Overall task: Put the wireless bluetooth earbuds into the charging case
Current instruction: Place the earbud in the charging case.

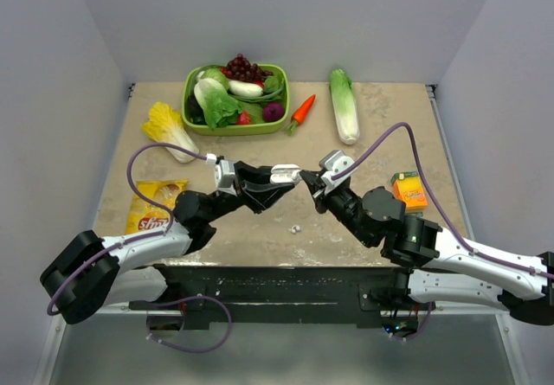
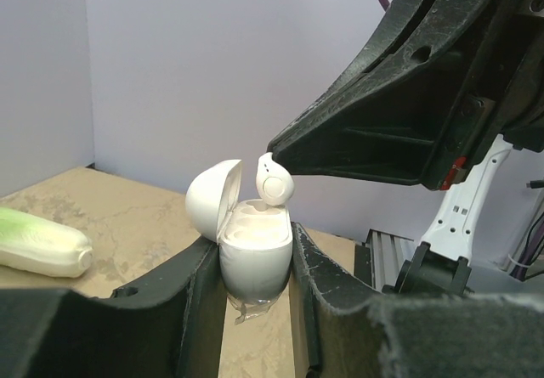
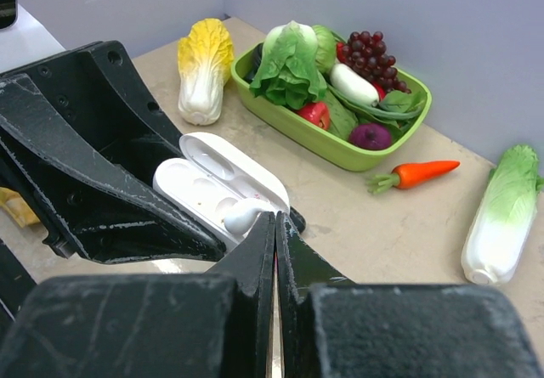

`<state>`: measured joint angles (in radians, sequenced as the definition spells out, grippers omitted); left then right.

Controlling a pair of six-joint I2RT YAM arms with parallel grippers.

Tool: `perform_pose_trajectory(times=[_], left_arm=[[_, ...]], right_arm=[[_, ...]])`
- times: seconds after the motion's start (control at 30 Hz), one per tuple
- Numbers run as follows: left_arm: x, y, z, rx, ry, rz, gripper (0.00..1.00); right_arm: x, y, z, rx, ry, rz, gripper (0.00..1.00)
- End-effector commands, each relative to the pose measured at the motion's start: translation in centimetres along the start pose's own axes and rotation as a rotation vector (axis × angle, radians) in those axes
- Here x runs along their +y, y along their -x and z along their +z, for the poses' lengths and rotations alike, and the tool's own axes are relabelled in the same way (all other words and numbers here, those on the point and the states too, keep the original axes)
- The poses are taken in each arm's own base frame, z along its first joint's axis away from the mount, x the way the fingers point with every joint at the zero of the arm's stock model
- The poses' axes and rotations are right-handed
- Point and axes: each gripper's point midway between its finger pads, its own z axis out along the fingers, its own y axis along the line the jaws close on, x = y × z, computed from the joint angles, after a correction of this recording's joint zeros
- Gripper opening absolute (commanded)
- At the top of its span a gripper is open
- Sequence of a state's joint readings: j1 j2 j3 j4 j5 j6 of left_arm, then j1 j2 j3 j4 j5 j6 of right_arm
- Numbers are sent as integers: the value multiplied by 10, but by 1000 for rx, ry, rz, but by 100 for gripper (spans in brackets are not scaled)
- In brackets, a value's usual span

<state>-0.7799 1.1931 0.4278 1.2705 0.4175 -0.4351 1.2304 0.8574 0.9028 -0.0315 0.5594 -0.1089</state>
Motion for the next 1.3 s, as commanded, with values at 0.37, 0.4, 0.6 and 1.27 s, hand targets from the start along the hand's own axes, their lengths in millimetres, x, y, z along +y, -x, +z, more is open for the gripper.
perform_pose_trajectory(times=[0.37, 0.4, 0.6, 1.27], left_arm=[[-12, 54, 14, -190, -66, 83, 0], [-13, 55, 14, -192, -68, 82, 0], [-15, 61, 14, -207, -70, 87, 0], [-8, 62, 16, -207, -34, 87, 0]], right_arm=[[-3, 10, 4, -33, -34, 0, 0], [-3, 8, 6, -28, -36, -4, 0], [-2, 2, 6, -11, -42, -18, 0], [17, 2, 9, -10, 23, -56, 0]])
